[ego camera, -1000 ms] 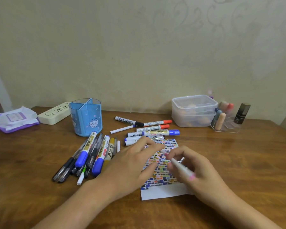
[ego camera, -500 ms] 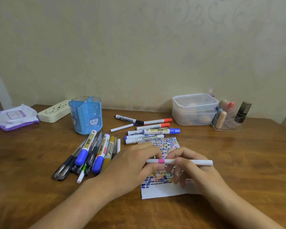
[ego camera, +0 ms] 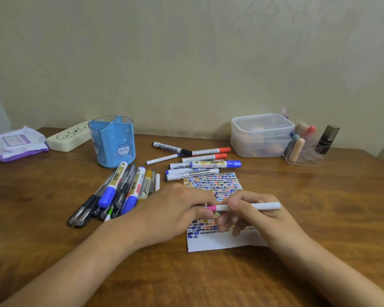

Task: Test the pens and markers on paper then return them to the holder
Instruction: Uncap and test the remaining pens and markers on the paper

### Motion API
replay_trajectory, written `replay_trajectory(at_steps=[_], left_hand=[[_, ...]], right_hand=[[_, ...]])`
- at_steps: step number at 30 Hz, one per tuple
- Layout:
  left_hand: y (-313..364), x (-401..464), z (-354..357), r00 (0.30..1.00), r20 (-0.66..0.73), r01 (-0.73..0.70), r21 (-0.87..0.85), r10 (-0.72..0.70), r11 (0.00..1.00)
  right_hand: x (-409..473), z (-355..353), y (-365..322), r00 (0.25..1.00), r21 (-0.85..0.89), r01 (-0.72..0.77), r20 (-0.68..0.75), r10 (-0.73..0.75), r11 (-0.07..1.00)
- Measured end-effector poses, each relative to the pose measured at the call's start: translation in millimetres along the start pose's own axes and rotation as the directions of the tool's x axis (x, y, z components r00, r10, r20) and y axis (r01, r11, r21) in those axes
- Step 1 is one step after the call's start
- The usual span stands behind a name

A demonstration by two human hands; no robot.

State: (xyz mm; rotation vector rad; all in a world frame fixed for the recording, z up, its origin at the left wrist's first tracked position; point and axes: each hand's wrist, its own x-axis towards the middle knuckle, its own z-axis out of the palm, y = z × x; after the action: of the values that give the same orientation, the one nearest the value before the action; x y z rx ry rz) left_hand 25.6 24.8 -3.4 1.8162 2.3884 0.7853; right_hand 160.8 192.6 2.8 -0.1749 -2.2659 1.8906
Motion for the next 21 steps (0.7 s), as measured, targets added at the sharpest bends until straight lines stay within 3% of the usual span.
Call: replay_trajectory(at_steps=[7, 15, 21], left_hand=[[-1.1, -1.3, -7.0, 0.997, 0.069, 0.045, 0.002, -0.045, 0.999], [-5.9, -3.6, -18.4, 0.987, 0.042, 0.154, 0.024, -0.155, 0.988], [-12.0, -4.9, -18.1, 0.944, 0.220, 0.234, 0.080, -0.246, 0.969]], right_hand=[[-1.2, -4.1, -1.2, 1.000, 0.064, 0.005, 0.013, -0.006, 0.998], [0.6, -10.5, 2.8, 1.000, -0.009, -0.013, -0.020, 0.013, 1.000], [0.5, -7.7, 5.5, 1.000, -0.071, 0.006, -0.020, -0.007, 0.997]])
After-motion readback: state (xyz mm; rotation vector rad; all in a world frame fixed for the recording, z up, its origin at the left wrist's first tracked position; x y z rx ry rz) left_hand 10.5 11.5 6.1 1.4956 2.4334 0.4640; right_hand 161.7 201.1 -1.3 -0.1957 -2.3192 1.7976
